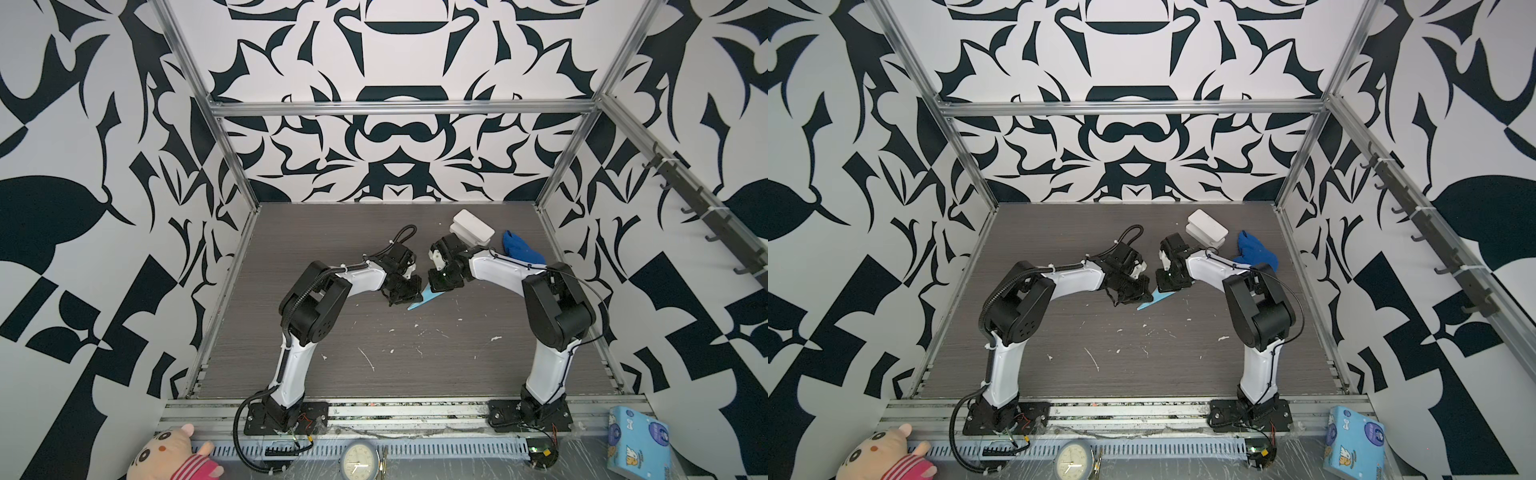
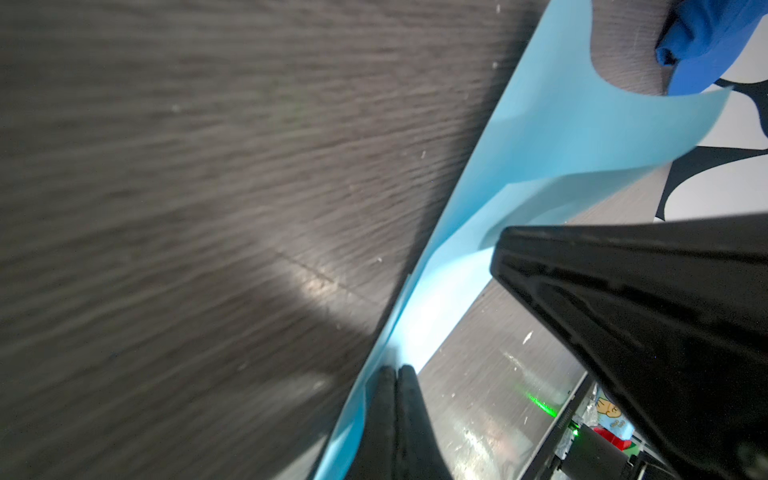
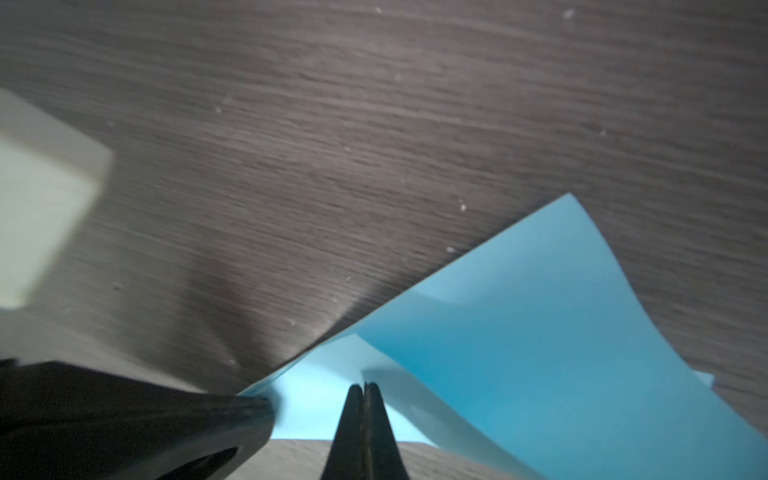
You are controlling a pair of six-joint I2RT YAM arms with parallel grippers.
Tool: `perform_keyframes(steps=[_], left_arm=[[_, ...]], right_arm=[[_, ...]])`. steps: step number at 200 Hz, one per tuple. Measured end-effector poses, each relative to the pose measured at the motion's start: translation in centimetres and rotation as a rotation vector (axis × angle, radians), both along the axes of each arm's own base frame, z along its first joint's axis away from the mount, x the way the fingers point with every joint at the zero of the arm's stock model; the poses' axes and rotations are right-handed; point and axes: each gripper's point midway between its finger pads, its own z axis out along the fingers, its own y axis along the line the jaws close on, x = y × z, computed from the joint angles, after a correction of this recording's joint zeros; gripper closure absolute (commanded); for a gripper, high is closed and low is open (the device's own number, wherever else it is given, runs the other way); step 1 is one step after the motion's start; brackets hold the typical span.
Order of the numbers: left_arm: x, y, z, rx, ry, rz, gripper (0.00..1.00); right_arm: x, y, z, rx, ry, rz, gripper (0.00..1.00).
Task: Fold a paper plane with a square sheet of paper (pick it up from the middle)
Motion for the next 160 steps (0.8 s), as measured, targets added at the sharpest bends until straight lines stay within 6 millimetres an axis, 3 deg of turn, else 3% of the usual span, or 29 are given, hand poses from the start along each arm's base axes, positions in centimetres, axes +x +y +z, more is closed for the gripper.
perform_keyframes(steps=[21, 88, 160], left_arm=[[0.0, 0.0, 0.0, 0.001, -0.004, -0.004, 1.0], [0.0, 0.1, 0.0, 0.007, -0.005, -0.007, 1.0], [0.1, 0.0, 0.0, 0.008, -0.007, -0.01, 1.0]], right_arm=[[-0.2, -0.4, -1.0, -0.026, 0.02, -0.004, 1.0], [0.4, -1.2, -0.9, -0.049, 0.007, -0.026, 1.0], [0.6, -5.9, -0.2, -0.106, 0.003, -0.127, 1.0]])
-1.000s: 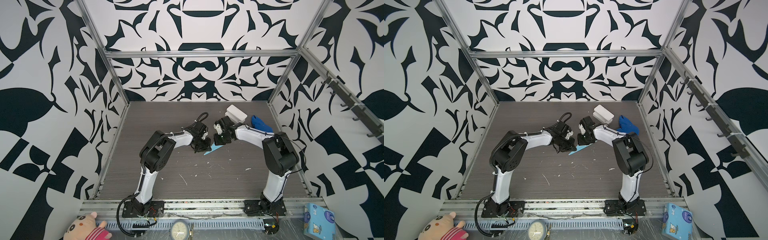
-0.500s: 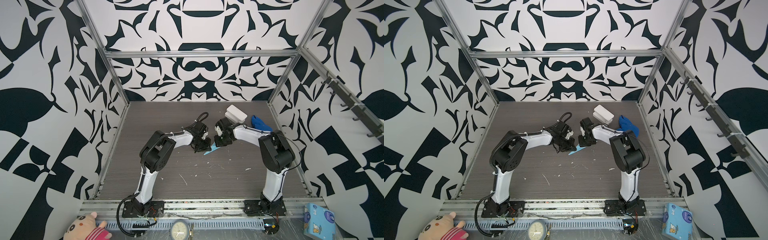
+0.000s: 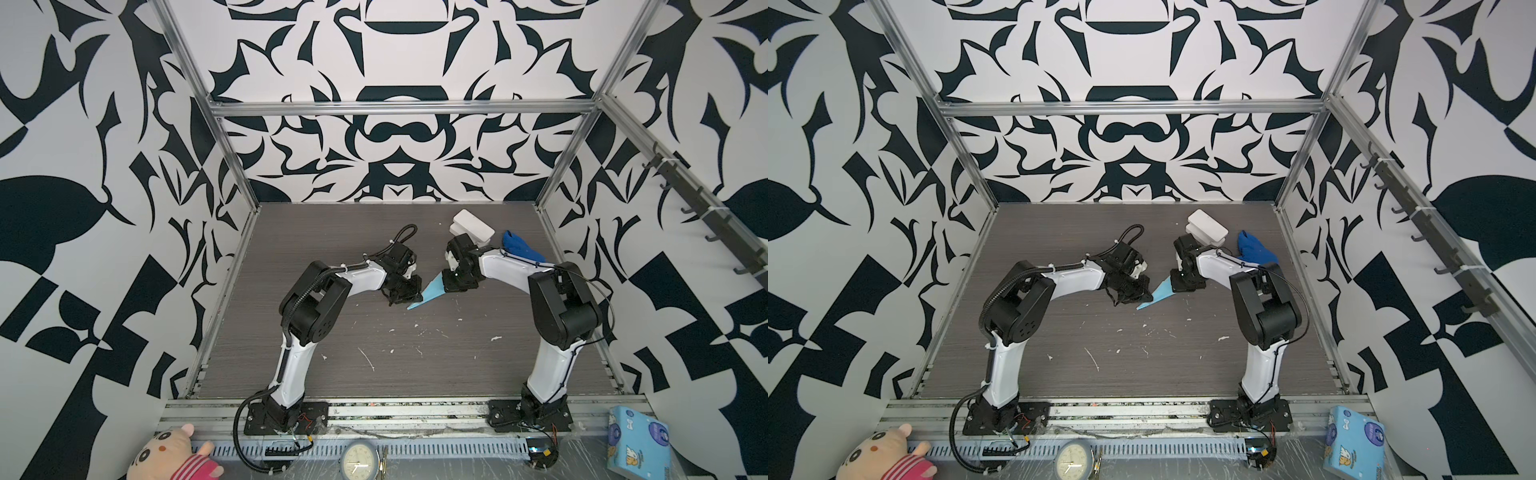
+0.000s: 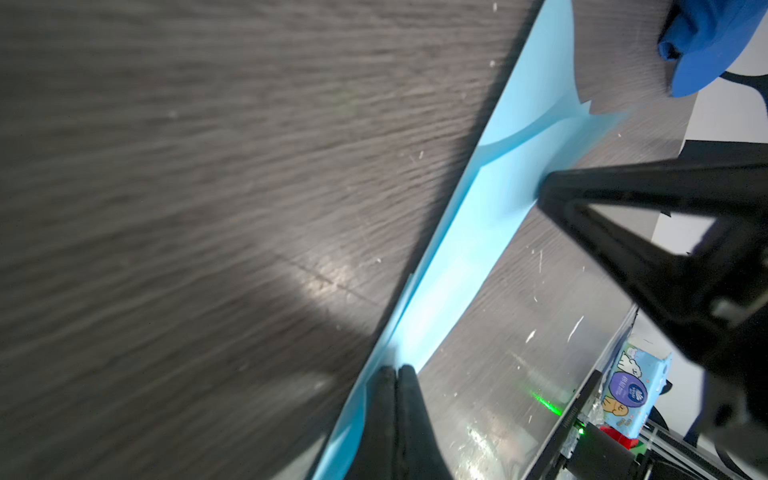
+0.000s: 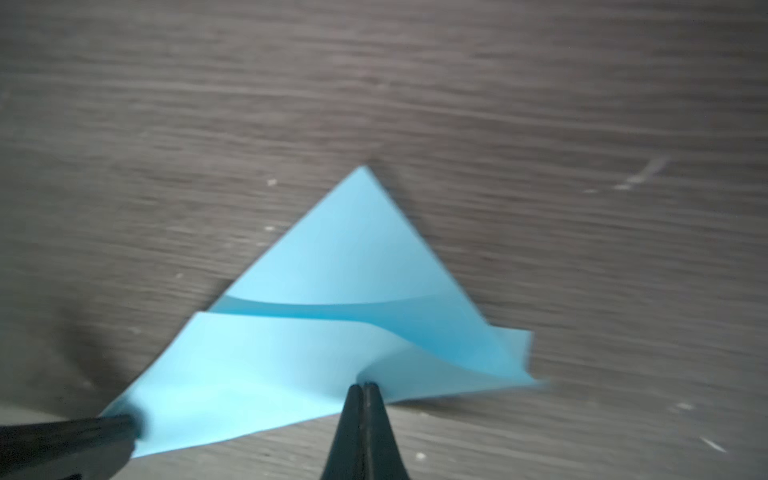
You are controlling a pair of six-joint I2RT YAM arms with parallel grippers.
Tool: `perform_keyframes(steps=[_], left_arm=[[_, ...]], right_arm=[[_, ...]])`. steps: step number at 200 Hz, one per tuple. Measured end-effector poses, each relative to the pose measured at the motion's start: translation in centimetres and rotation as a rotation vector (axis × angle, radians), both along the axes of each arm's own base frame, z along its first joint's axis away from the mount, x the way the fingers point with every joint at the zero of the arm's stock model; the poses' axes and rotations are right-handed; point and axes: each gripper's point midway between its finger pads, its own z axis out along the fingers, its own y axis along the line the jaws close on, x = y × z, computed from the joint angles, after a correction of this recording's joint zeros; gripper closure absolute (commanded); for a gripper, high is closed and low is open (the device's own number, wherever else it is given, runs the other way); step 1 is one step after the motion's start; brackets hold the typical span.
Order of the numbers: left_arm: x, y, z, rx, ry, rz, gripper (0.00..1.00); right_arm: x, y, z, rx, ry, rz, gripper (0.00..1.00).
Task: Fold a paper plane with a square sheet of paper (pick it up from the middle)
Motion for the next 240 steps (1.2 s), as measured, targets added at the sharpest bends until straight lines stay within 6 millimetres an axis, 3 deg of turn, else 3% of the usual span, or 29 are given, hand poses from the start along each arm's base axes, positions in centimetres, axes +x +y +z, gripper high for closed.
perform_keyframes(steps=[24, 56, 78, 104, 136, 179, 240], left_arm=[[0.0, 0.0, 0.0, 0.001, 0.0, -0.002, 1.0], [0.0, 0.0, 0.0, 0.002, -0.003, -0.006, 1.0], [0.0, 0.0, 0.0, 0.002, -0.005, -0.008, 1.0], [0.0, 0.0, 0.0, 0.002, -0.005, -0.009, 1.0], [0.0, 0.0, -0.1, 0.003, -0.004, -0.009, 1.0], [0.0, 0.0, -0.1, 0.004, -0.003, -0.009, 1.0], [0.0, 0.0, 0.0, 0.005, -0.004, -0.011, 1.0]], right_arm=[[0.3, -0.2, 2.3, 0.018, -0.052, -0.006, 1.0], [-0.1, 2.9, 5.7, 0.089, -0.132, 0.066, 1.0], [-0.9, 5.4, 5.1, 0.114, -0.11, 0.123, 1.0], [-1.9, 6.8, 2.2, 0.12, -0.026, 0.158, 1.0], [-2.4, 6.4, -0.3, 0.101, 0.047, 0.15, 1.0], [-1.8, 5.6, -0.3, 0.085, 0.046, 0.13, 1.0], [-0.3, 1.0, -0.7, 0.012, 0.045, 0.038, 1.0]])
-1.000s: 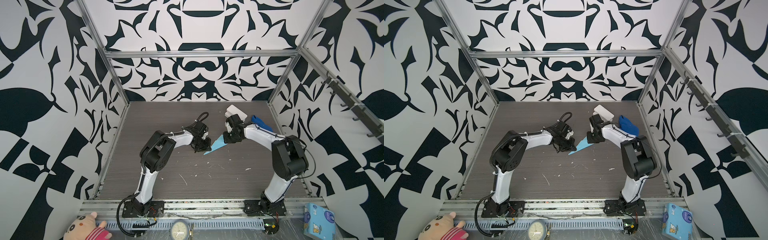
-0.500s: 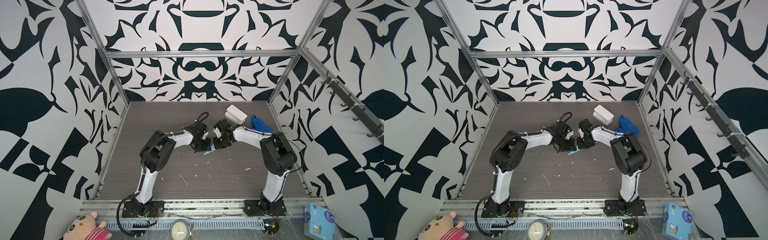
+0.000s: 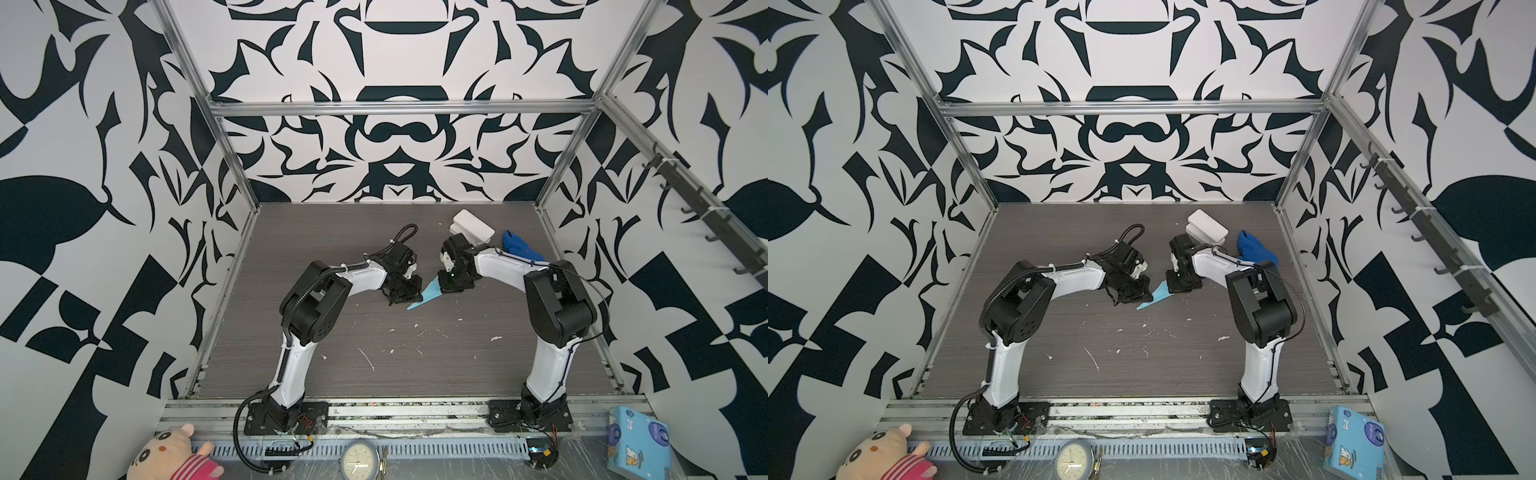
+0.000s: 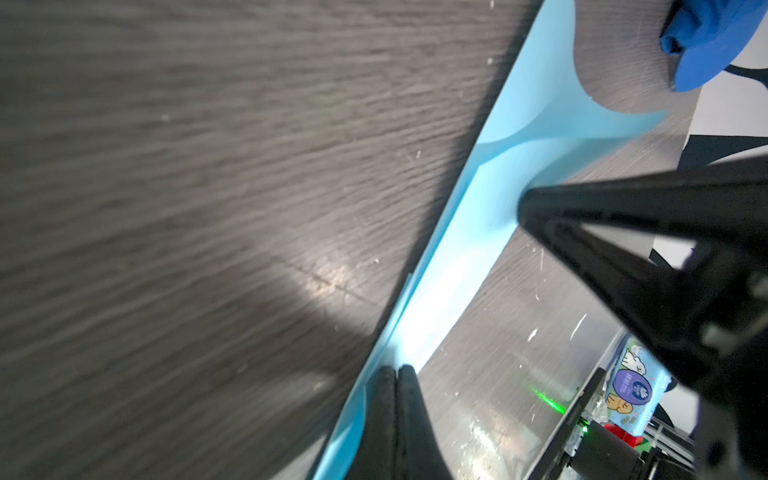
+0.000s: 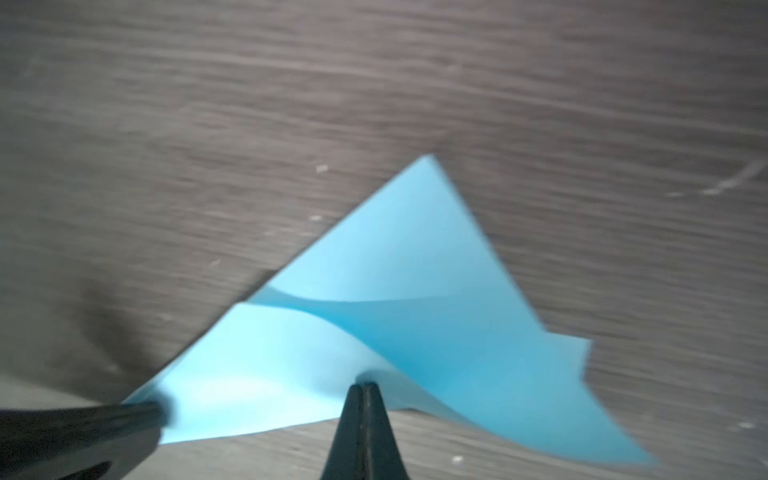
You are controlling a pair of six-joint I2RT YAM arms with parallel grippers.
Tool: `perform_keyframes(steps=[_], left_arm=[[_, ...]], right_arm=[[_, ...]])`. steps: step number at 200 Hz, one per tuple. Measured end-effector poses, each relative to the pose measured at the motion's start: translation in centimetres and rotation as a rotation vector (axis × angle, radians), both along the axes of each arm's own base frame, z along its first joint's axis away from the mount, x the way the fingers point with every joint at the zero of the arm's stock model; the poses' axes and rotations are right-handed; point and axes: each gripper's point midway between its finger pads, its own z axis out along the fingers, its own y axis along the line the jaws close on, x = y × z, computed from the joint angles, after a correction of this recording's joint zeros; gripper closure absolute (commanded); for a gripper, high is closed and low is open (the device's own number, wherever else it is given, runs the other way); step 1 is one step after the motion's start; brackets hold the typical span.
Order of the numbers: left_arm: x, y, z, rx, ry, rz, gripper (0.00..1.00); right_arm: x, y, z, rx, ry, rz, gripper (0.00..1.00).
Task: Fold a paper plane with a square sheet of paper (pick it up from the middle)
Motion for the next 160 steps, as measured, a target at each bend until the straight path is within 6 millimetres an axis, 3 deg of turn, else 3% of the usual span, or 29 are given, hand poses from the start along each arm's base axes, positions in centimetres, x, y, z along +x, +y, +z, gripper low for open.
perform_keyframes(steps=[56, 88, 126, 160], left_arm=[[0.0, 0.0, 0.0, 0.001, 0.0, -0.001, 1.0], [0.0, 0.0, 0.0, 0.001, 0.0, -0.001, 1.0], [0.0, 0.0, 0.0, 0.001, 0.0, -0.001, 1.0], [0.0, 0.0, 0.0, 0.002, 0.0, -0.001, 1.0]], right_arm=[[0.6, -3.0, 0.0, -0.081, -0.01, -0.07, 1.0], [0.7, -3.9, 1.5, -0.11, -0.042, -0.103, 1.0], [0.6, -1.2, 4.8, -0.028, -0.115, -0.052, 1.0], [-0.1, 3.2, 4.3, 0.035, -0.085, 0.039, 1.0]])
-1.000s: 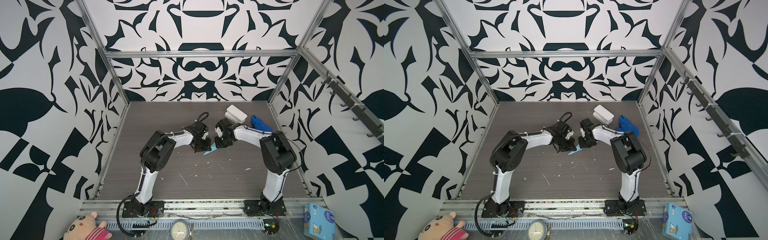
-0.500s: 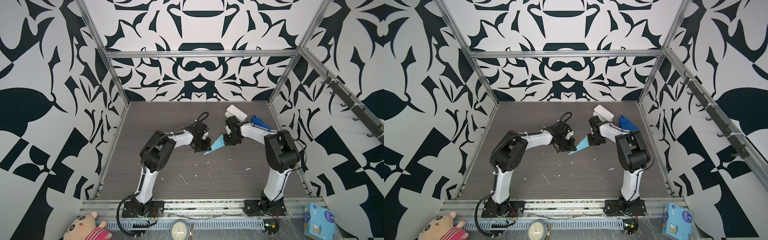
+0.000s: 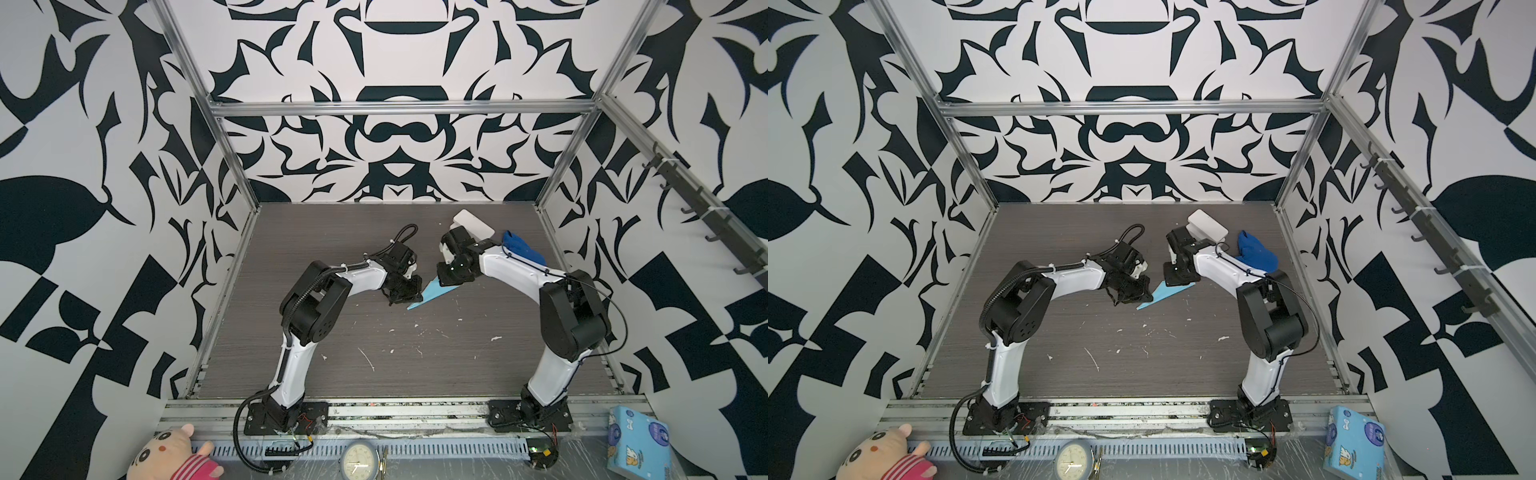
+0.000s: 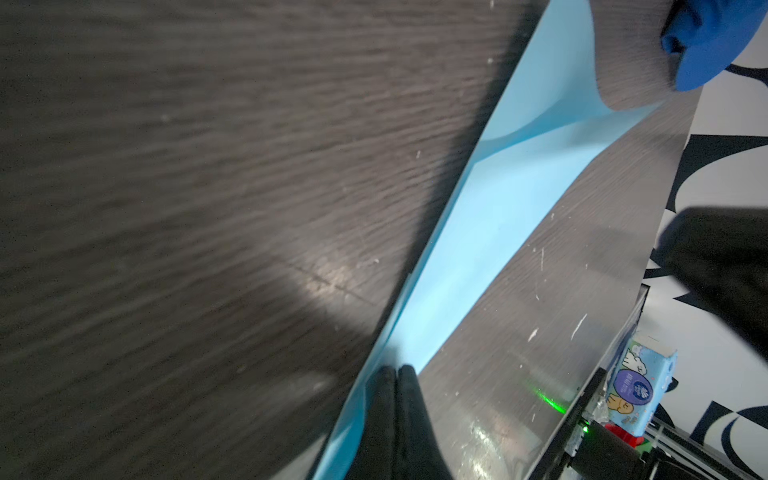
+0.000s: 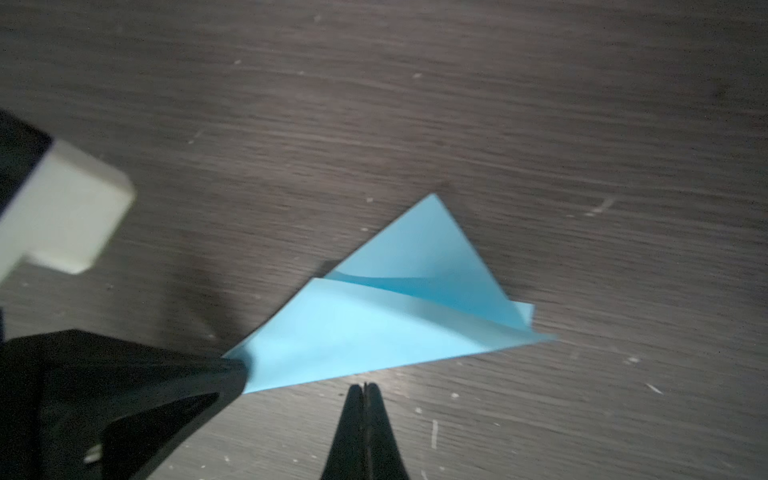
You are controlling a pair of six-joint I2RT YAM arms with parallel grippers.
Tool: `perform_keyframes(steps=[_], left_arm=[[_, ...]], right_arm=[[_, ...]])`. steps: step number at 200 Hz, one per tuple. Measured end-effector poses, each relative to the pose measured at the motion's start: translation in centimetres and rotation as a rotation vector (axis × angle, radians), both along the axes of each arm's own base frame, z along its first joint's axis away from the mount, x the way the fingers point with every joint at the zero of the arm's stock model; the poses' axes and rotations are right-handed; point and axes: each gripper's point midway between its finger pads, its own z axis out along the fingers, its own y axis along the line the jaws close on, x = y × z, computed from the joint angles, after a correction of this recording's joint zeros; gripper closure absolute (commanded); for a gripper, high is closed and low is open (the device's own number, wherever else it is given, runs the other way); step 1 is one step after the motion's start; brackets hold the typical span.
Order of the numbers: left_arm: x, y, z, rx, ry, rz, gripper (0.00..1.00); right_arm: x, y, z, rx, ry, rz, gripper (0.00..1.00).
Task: Fold a paper plane with a square sheet of paper (pick it up from the middle)
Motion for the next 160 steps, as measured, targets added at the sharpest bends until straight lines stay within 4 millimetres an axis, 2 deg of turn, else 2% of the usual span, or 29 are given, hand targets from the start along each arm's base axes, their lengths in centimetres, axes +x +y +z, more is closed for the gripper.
perform_keyframes(steps=[22, 54, 160], left_arm=[[0.0, 0.0, 0.0, 0.001, -0.002, -0.002, 1.0], [0.0, 0.0, 0.0, 0.002, -0.003, -0.002, 1.0], [0.0, 0.0, 0.0, 0.004, -0.003, -0.002, 1.0]], right_arm=[[0.0, 0.9, -1.4, 0.004, 0.039, 0.008, 1.0], [0.8, 0.6, -2.7, -0.027, 0.074, -0.013, 1.0], [1.2, -2.7, -4.4, -0.141, 0.141, -0.084, 1.0]])
